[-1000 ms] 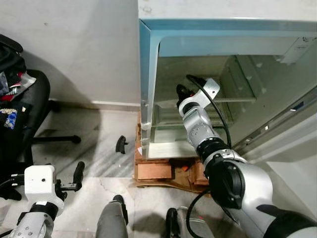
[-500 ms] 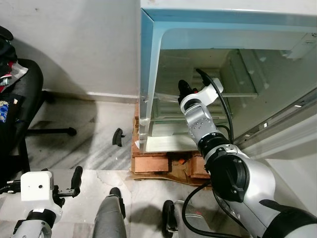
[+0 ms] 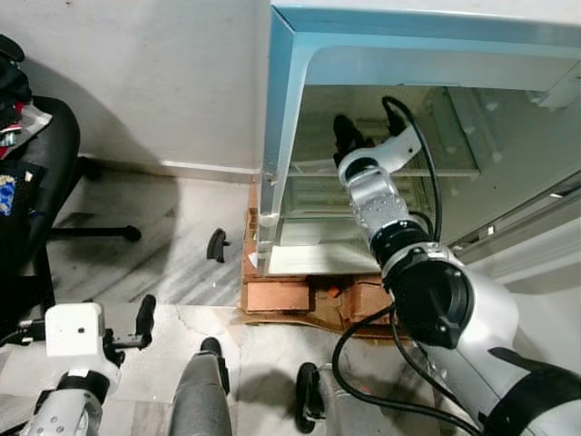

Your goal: Restocking fridge

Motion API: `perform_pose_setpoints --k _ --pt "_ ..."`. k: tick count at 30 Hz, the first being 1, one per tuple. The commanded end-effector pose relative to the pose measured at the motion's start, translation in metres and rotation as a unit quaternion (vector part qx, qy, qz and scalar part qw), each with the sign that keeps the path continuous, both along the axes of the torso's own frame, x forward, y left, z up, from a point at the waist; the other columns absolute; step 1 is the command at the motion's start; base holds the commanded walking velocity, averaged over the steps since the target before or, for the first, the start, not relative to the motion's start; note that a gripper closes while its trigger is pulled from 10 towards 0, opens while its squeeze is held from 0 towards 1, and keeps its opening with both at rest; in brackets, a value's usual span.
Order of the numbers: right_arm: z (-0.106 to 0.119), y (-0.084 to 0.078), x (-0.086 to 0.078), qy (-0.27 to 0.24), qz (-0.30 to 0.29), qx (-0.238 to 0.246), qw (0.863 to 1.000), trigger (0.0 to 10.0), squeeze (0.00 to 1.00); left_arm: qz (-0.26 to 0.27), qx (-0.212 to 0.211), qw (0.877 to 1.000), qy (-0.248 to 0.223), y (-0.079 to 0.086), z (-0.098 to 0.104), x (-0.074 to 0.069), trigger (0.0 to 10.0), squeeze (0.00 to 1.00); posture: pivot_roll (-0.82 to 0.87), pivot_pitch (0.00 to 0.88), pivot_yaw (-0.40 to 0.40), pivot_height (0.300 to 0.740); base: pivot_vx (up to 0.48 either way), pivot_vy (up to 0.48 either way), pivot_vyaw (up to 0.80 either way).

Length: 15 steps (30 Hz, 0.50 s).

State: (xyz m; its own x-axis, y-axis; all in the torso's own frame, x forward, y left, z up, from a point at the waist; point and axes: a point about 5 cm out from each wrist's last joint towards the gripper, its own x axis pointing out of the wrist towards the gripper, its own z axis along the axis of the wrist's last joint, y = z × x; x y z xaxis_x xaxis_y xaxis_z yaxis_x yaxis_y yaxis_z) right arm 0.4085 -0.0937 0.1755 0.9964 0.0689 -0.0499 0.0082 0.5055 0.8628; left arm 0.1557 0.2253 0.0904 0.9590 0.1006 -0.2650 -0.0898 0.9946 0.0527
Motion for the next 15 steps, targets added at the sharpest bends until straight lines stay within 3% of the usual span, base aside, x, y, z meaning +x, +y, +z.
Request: perform_pose_setpoints --k 1,7,10,15 --pt "-0.004 -0.001 -0.001 0.008 0.004 -0.004 1.000 10.0 1.00 0.007 0.004 1.000 0.015 0.001 -0.007 -0.004 10.0 0.00 0.29 0.274 -0.097 0.740 0.000 0.000 0.00" --pt "-0.001 -0.009 0.001 -0.014 0.023 -0.075 0.997 10.0 1.00 0.003 0.004 1.000 0.002 0.001 -0.009 0.014 10.0 0.00 0.26 0.231 -0.099 0.740 0.000 0.000 0.00" --pt "-0.014 -0.020 -0.003 -0.001 0.036 -0.147 0.988 10.0 1.00 0.000 0.002 1.000 -0.007 -0.001 -0.009 0.021 10.0 0.00 0.24 0.207 -0.096 0.740 0.000 0.000 0.00" --pt "-0.027 -0.032 -0.008 0.000 0.049 -0.181 0.982 10.0 1.00 -0.004 0.000 1.000 -0.013 -0.001 -0.011 0.032 10.0 0.00 0.21 0.180 -0.090 0.740 0.000 0.000 0.00"
